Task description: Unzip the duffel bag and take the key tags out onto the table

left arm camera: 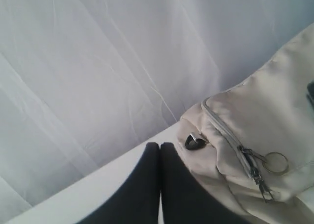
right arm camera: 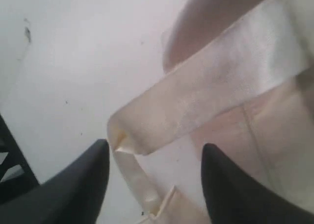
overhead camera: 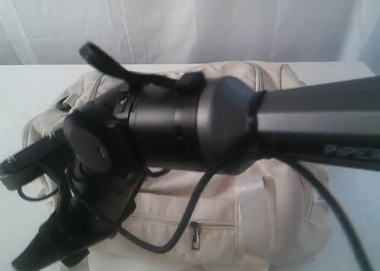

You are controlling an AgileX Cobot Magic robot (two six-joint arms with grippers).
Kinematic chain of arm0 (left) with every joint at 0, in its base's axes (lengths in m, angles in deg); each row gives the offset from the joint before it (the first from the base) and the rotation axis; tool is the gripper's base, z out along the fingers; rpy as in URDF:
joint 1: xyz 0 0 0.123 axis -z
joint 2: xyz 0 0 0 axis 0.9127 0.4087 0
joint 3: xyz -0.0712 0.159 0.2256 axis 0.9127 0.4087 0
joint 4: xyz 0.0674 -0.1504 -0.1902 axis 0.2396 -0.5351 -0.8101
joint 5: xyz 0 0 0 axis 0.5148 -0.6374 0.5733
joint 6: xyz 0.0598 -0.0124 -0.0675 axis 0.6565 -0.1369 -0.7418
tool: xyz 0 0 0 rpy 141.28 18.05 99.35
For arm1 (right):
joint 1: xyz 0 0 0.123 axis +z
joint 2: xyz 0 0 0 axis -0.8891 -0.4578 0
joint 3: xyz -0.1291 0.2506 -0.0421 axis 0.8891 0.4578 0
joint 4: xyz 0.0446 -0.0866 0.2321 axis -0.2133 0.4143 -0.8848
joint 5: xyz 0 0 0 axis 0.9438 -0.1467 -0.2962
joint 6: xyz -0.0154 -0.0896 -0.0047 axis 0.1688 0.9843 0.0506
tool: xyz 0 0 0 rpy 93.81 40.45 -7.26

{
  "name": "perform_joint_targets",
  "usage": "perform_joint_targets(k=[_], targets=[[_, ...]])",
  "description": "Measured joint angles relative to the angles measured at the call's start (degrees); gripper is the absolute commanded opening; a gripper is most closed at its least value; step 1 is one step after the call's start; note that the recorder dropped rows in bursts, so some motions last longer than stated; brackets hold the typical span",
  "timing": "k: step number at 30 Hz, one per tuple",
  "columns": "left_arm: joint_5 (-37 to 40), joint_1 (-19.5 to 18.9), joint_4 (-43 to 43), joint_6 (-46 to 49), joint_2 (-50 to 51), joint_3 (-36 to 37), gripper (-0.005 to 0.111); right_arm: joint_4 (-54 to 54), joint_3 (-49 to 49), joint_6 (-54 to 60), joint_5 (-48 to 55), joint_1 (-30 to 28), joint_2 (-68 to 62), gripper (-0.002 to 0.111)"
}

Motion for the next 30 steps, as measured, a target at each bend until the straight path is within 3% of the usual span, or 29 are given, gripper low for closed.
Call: perform_joint_targets(k=[5, 10, 15, 17, 20, 24, 27, 30], targets=[[10.22, 0.0, -0.19, -6.55, 8.32, -7.39, 0.0, 6.48, -3.03, 0.0, 0.22, 0.0, 7.07, 0.058], [26.14, 0.0, -2.41, -9.24, 25.36, -21.44, 0.0, 15.19, -3.52, 0.0, -0.86, 0.0, 12.33, 0.058], [42.88, 0.02, -12.8, 1.35, 45.78, -37.84, 0.0, 23.57, -3.52, -0.13, 0.76, 0.0, 13.59, 0.058], [46.58, 0.12, -16.78, 5.36, 51.36, -40.89, 0.0, 25.96, -3.52, -0.87, 3.29, 0.0, 13.59, 0.058], [47.07, 0.22, -19.06, 7.53, 58.68, -42.62, 0.0, 28.71, -3.41, -1.23, 8.91, 0.0, 13.59, 0.058], [41.44, 0.22, -18.65, 7.52, 63.2, -41.14, 0.004, 30.33, -3.41, -1.23, 13.21, 0.0, 13.59, 0.058], [37.29, 0.22, -18.26, 7.41, 64.0, -39.45, 0.021, 31.03, -3.41, -1.23, 11.95, 0.0, 13.59, 0.058], [33.82, 0.22, -17.6, 7.41, 64.13, -38.21, 0.049, 33.23, -3.34, -2.49, 8.33, 0.0, 13.59, 0.058]])
